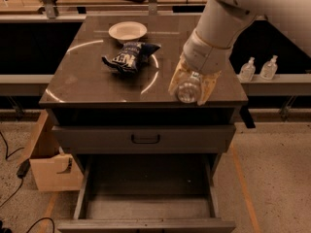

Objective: Place 7up can into middle drawer

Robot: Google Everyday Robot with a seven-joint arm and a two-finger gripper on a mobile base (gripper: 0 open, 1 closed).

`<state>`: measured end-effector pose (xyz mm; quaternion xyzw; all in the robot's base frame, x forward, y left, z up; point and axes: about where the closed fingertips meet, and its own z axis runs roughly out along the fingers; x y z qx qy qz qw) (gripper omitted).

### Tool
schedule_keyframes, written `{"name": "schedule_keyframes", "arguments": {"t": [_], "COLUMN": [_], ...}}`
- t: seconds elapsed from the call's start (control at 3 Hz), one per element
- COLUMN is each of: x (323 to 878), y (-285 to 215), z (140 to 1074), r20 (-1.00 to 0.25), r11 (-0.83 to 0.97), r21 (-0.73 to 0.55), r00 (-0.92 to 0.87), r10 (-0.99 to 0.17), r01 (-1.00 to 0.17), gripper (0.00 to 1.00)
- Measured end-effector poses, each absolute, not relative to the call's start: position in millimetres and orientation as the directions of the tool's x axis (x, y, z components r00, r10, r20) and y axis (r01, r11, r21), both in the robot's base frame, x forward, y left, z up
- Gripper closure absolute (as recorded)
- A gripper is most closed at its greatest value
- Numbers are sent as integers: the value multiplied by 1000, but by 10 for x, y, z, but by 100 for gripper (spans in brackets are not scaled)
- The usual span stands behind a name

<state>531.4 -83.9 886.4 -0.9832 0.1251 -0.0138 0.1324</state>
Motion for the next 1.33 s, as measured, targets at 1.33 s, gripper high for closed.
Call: {"name": "schedule_keyframes", "arguments": {"t": [1.33], "x": [4130], "y": [-143], "z": [7865], "r20": [-124], "r11": [-921], "r21": [-381], "r00": [992], "r10": [-40], "r01": [-85], "gripper": [100]}}
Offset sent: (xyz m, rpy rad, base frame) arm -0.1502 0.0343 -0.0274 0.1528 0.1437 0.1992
